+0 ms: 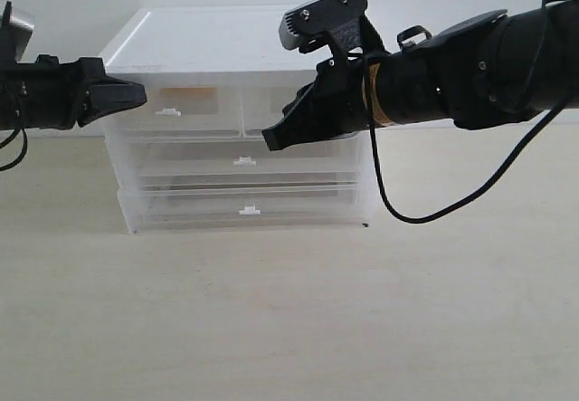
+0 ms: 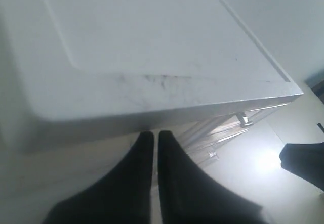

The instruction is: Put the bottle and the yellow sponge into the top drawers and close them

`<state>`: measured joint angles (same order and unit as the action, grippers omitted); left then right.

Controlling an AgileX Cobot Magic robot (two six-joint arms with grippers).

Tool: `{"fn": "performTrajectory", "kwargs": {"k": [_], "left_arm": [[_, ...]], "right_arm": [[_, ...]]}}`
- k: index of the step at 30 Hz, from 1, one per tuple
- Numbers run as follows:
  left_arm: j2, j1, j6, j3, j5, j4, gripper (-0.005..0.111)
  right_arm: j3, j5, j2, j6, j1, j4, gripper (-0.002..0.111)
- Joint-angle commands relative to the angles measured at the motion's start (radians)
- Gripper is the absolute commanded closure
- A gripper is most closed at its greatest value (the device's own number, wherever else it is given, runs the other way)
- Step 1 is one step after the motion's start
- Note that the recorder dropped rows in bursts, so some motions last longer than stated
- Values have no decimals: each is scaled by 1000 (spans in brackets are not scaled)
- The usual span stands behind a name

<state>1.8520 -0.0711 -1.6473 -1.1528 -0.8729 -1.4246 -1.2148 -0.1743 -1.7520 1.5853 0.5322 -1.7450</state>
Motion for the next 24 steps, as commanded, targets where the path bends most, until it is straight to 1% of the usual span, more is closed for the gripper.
{"fn": "performTrajectory", "kwargs": {"k": [1,4,7,11,13,19,24], "left_arm": [[-65,-1,-21,-16,41,12,103],[-100,-1,-18,25,13,7,103],[-159,-1,47,102,10,58,103],[-297,-1,156,229,14,130,103],[-394,-1,175,273,38,135,103],[-721,-1,167,369,274,137,103],[-1021,-1,161,443,550,164,103]], "right_arm": [[4,3,5,-3,-5,1,108],[4,0,5,-5,-5,1,108],[4,-30,12,-6,-5,1,108],[19,-35,70,-6,-5,1,108],[41,-16,127,-6,-5,1,108],[167,31,360,-4,-5,1,108],[295,151,595,32,-5,42,108]]}}
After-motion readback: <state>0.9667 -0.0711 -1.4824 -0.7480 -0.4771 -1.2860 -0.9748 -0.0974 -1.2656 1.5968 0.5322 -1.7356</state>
